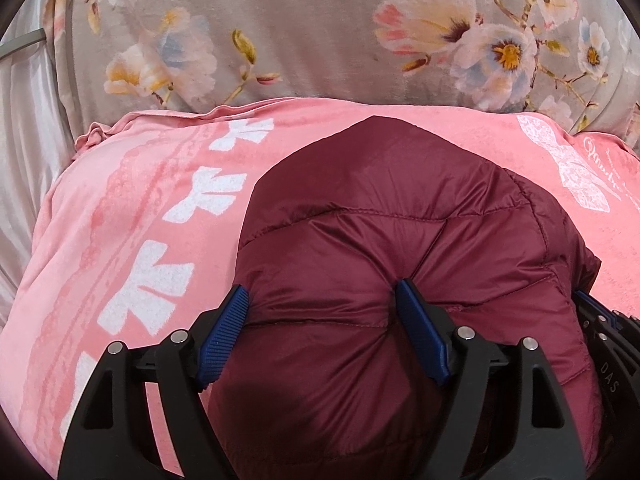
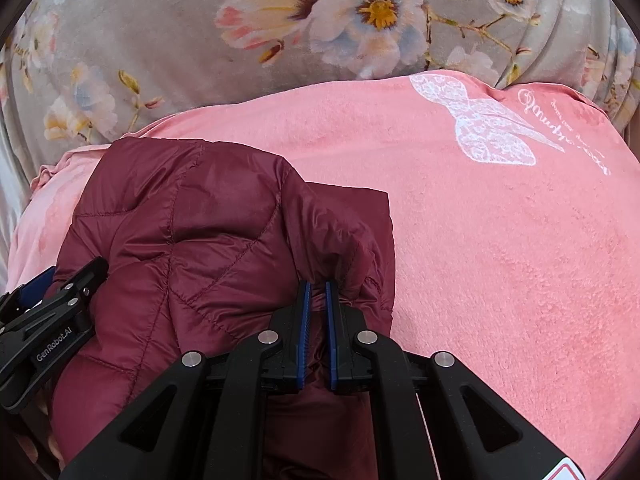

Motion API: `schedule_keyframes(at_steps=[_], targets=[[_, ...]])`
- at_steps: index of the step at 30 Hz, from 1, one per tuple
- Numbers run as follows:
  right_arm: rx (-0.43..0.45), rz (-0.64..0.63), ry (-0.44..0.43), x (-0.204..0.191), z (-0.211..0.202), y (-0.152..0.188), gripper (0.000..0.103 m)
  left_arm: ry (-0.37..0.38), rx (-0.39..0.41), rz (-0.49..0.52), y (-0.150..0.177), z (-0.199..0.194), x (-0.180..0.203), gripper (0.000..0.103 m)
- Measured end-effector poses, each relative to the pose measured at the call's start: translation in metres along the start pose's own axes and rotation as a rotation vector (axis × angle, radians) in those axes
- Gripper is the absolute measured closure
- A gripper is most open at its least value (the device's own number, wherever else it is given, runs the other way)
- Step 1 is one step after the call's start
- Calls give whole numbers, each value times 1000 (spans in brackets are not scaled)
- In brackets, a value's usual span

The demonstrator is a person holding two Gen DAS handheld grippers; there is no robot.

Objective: Fold large clothes
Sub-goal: 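Open both grippers and pull them back from the folded jacket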

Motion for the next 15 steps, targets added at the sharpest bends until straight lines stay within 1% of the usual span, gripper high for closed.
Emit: schedule_keyframes(at_steps=[3, 4, 6, 7, 8, 10, 12, 14, 15], targets=[[-1, -27, 3, -2, -3, -1, 96, 1, 3, 0, 0, -1, -1, 28], [1, -49, 13, -3, -7, -2, 95, 5, 4, -3, 0, -2, -1, 28], [4, -67, 27, 1, -20, -2, 88, 22, 4, -6, 0, -8, -2, 28], [11, -55, 14, 6, -33, -1, 81, 26, 5, -3, 1, -13, -3, 29], [18, -45, 3, 10, -43, 0, 71, 23, 12, 4, 2, -21, -3, 29], [30, -36, -20, 19, -67, 5, 63, -2, 42, 23, 7, -43, -3, 27], [41, -45, -38, 24, -91, 13, 63, -15, 66, 30, 11, -65, -2, 22], [36, -51, -46, 28, -106, 21, 63, -19, 95, 27, 15, -90, 0, 16], [30, -50, -58, 30, -116, 27, 63, -20, 103, 26, 17, -100, 1, 15]])
Point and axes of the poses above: each gripper's, at about its wrist camera, not at the fingertips, and z roughly the way its jaws point, x to its right, y to its underside, the point moved 4 cm from there along z, roughly the way its jaws point, and after that the axes turned 12 degrees about y, right-handed, at the moved point
